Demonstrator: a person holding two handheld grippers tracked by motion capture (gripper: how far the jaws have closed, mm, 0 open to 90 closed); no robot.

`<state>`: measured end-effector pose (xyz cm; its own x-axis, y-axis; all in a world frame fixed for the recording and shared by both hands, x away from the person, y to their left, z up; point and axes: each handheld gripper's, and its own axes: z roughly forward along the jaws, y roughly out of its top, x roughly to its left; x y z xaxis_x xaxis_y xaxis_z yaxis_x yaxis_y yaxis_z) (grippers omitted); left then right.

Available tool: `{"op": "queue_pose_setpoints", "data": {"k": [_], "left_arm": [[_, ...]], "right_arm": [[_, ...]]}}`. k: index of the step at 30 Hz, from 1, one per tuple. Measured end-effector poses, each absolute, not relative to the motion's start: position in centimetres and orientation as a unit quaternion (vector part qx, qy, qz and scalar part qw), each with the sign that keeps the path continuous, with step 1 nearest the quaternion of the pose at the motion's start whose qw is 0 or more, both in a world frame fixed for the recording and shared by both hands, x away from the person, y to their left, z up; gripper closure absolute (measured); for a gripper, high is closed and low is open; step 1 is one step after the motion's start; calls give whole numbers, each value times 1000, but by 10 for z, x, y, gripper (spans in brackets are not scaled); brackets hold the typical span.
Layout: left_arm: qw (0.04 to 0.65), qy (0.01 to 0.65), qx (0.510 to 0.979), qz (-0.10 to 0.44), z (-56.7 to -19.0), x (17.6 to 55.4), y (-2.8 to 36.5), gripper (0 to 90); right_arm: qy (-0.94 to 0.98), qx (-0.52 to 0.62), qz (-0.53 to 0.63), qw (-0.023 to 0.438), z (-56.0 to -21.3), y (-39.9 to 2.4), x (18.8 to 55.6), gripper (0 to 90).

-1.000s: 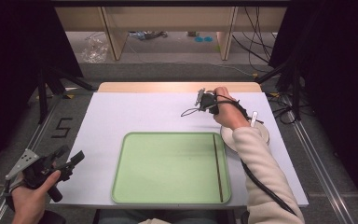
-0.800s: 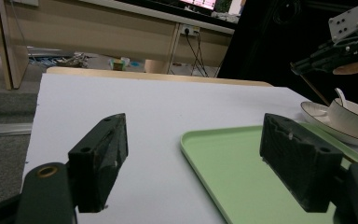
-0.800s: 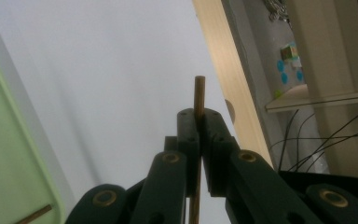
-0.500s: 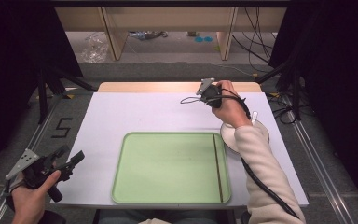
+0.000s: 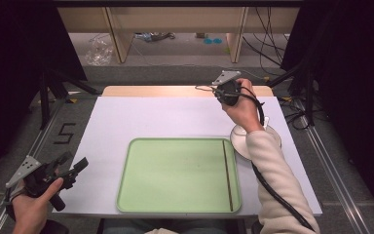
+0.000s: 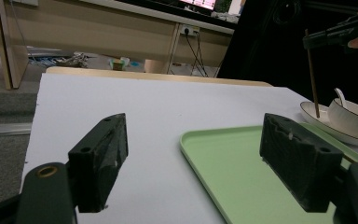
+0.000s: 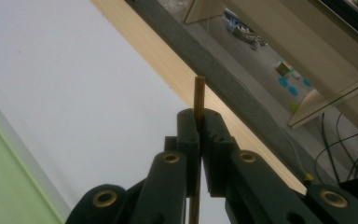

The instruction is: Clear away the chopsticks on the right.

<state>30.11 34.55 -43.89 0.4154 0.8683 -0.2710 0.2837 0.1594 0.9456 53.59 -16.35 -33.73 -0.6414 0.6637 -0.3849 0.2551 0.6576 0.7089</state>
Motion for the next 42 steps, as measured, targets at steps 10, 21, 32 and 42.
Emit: {"op": "queue_pose_setpoints", "data": {"k": [10,21,32,42], "left_arm": [[590,481,599,247,-439,301,345,233],[591,484,597,247,-439,301,345,233],[594,477,599,248,-440,302,346,233],[594,478,598,248,-439,302,346,233]], "right_arm": [[794,369,375,306,-324,-176,536,880],[752,444,405,270,-310,-182,535,880],[735,494,397,241,-296,-182,530,880],[742,513,378,209,-296,-178,529,881]]}}
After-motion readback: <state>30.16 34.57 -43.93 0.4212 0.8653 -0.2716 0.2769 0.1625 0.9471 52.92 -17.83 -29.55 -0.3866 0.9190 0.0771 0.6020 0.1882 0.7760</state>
